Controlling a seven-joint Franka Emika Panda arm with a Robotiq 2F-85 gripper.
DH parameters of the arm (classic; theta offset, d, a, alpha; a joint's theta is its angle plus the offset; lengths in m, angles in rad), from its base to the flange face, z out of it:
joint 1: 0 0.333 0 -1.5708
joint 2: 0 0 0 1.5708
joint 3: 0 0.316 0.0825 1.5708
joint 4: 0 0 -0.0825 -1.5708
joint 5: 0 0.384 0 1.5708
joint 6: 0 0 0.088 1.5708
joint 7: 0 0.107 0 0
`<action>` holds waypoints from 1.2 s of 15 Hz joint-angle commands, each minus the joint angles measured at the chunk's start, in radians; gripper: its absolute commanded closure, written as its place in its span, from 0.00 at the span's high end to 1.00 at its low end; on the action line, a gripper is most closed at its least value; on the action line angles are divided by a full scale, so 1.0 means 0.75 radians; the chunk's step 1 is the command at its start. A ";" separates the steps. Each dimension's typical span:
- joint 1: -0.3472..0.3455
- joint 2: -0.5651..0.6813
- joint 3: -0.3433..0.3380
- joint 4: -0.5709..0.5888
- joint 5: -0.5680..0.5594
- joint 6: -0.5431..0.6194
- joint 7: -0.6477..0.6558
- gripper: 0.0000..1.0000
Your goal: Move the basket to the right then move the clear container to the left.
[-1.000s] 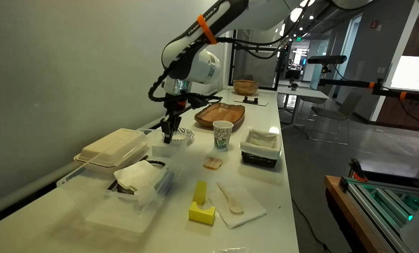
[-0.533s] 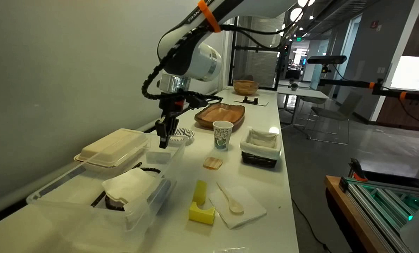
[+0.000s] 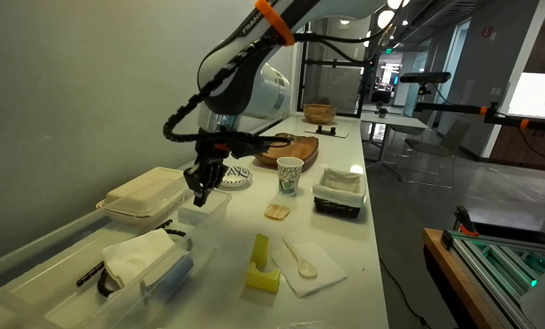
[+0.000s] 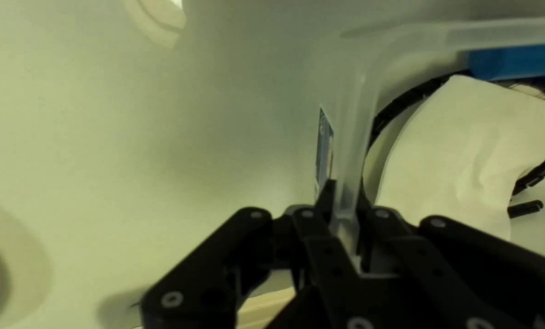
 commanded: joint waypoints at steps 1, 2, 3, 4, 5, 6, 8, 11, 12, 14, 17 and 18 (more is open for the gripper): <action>0.088 -0.039 -0.021 -0.076 0.042 0.104 0.177 0.02; 0.108 -0.034 -0.023 -0.075 0.037 0.115 0.219 0.02; 0.127 -0.027 -0.022 -0.073 0.036 0.131 0.256 0.02; 0.142 -0.024 -0.018 -0.074 0.039 0.144 0.287 0.02; 0.161 -0.017 -0.019 -0.068 0.040 0.152 0.325 0.02; 0.182 -0.011 -0.027 -0.061 0.035 0.155 0.364 0.02; 0.214 -0.002 -0.037 -0.046 0.029 0.146 0.429 0.02; 0.255 0.015 -0.052 -0.027 0.016 0.150 0.493 0.02; 0.268 0.021 -0.059 -0.021 0.010 0.150 0.508 0.02; 0.292 0.040 -0.076 -0.009 0.002 0.185 0.531 0.02; 0.325 0.067 -0.106 0.015 -0.014 0.204 0.567 0.02; 0.340 0.074 -0.121 0.022 -0.024 0.212 0.581 0.02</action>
